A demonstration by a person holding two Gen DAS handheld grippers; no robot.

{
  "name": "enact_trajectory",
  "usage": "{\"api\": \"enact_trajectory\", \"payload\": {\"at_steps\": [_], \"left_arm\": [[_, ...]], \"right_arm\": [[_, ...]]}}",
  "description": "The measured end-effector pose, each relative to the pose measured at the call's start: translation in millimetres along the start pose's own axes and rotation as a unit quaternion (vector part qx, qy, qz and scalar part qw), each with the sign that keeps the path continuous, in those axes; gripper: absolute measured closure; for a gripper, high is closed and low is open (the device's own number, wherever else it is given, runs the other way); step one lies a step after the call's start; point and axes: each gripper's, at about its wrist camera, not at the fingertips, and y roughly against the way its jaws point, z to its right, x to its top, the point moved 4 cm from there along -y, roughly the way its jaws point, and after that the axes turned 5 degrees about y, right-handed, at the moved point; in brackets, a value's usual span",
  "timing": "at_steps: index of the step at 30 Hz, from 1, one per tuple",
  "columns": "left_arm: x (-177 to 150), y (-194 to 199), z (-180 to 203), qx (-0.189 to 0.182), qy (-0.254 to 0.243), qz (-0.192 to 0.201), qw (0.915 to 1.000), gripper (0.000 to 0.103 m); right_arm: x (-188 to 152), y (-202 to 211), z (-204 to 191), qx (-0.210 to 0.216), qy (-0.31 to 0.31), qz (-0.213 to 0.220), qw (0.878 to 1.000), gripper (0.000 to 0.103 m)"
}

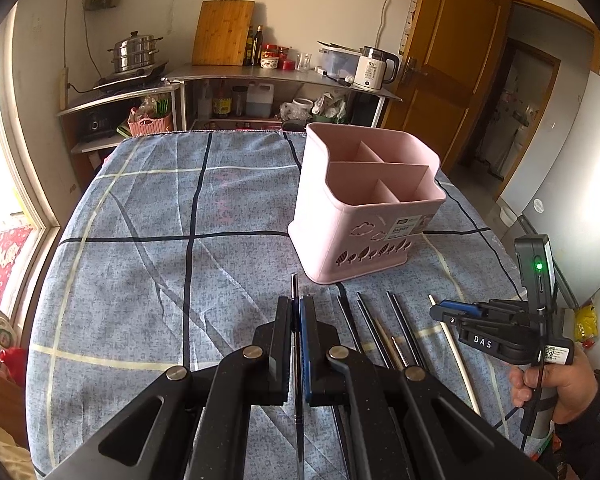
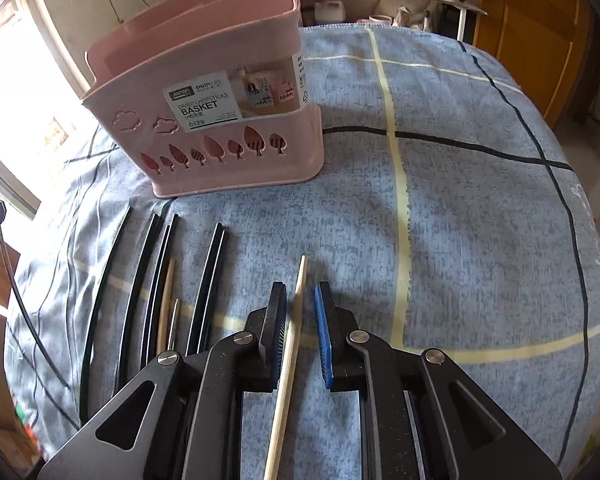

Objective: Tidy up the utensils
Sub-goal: 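Lift both held chopsticks and carry them up over the pink basket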

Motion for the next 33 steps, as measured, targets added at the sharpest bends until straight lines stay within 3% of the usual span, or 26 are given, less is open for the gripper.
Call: {"api": "enact_trajectory", "payload": {"at_steps": [3, 5, 19, 25, 28, 33], "left_arm": [[0, -1, -1, -0.001, 0.001, -0.001, 1.0000, 0.099], [0, -1, -1, 0.000, 0.001, -0.001, 1.0000, 0.099], [9, 25, 9, -0.004, -0.009, 0.027, 0.9996, 0.099], [11, 42, 17, -0.003, -0.017, 0.041, 0.9990, 0.099], [10, 47, 19, -0.004, -0.020, 0.042, 0.9989, 0.099], [8, 44, 17, -0.005, -0.016, 0.039, 0.9991, 0.099]], "right_arm": [[3, 0, -2, 0.004, 0.010, -0.004, 1.000, 0.097], [4, 2, -3, 0.013, 0.013, -0.003, 1.000, 0.097], [38, 100, -4, 0.028, 0.018, 0.121, 0.992, 0.098], [37, 132, -9, 0.021, 0.031, 0.160, 0.987, 0.098], [32, 129, -9, 0.024, 0.032, 0.152, 0.988, 0.099], [20, 79, -6, 0.032, 0.028, 0.083, 0.996, 0.093]]}}
